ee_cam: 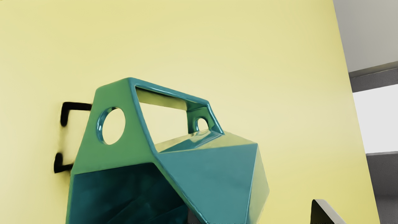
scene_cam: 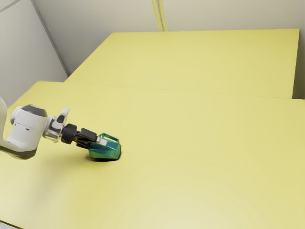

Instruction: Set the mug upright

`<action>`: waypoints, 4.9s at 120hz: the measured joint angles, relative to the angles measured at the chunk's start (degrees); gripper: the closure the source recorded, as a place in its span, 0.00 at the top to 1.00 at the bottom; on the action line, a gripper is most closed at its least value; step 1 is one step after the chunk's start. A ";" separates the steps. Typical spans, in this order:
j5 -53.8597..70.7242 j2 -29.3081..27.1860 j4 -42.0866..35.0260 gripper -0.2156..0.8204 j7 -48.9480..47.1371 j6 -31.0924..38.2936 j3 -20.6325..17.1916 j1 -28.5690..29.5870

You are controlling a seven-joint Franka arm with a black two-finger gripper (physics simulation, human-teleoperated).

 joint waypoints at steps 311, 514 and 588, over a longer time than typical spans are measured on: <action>62.82 -17.18 -0.67 0.03 -52.39 16.07 -3.11 -21.91; 63.02 -15.12 -1.99 0.71 -71.95 21.51 -4.72 -22.93; 62.68 -11.29 22.20 0.77 -72.36 -2.42 -8.04 -19.55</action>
